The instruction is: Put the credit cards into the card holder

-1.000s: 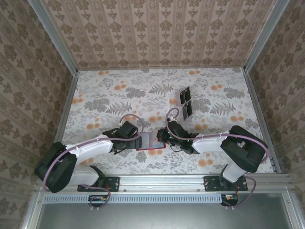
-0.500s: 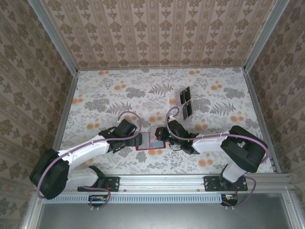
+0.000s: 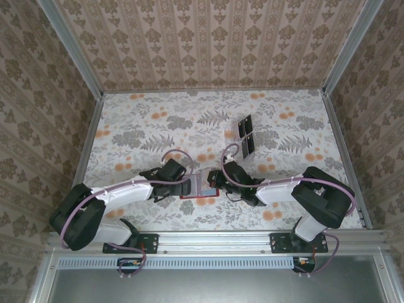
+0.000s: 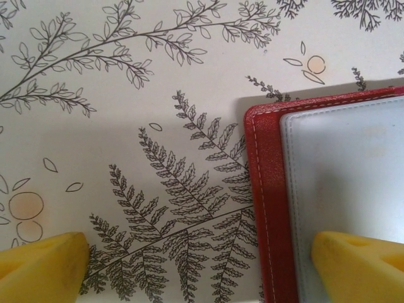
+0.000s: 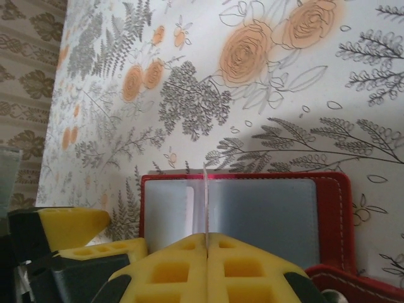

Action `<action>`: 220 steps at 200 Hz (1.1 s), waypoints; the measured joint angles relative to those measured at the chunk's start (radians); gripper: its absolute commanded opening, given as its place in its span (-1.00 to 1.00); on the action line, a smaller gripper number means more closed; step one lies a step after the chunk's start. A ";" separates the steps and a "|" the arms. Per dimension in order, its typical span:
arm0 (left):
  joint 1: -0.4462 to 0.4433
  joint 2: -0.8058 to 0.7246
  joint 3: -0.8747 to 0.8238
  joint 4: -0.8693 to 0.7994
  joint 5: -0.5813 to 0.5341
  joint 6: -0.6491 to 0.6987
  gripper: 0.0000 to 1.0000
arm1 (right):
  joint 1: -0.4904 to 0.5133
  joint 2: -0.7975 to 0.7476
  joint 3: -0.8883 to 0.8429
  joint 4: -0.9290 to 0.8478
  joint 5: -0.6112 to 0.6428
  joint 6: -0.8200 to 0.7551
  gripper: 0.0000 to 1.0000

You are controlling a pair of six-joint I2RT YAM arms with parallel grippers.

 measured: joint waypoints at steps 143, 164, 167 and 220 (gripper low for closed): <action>0.000 -0.013 -0.014 0.000 -0.013 -0.019 1.00 | 0.000 0.147 -0.020 0.286 0.003 0.005 -1.00; 0.000 -0.013 -0.014 0.001 -0.013 -0.019 1.00 | 0.000 0.172 -0.020 0.323 0.003 0.010 -1.00; 0.000 -0.013 -0.014 0.001 -0.013 -0.019 1.00 | 0.000 0.176 -0.020 0.329 0.003 0.010 -1.00; 0.000 -0.013 -0.017 0.005 -0.014 -0.019 1.00 | 0.002 0.210 -0.028 0.385 0.003 0.032 -1.00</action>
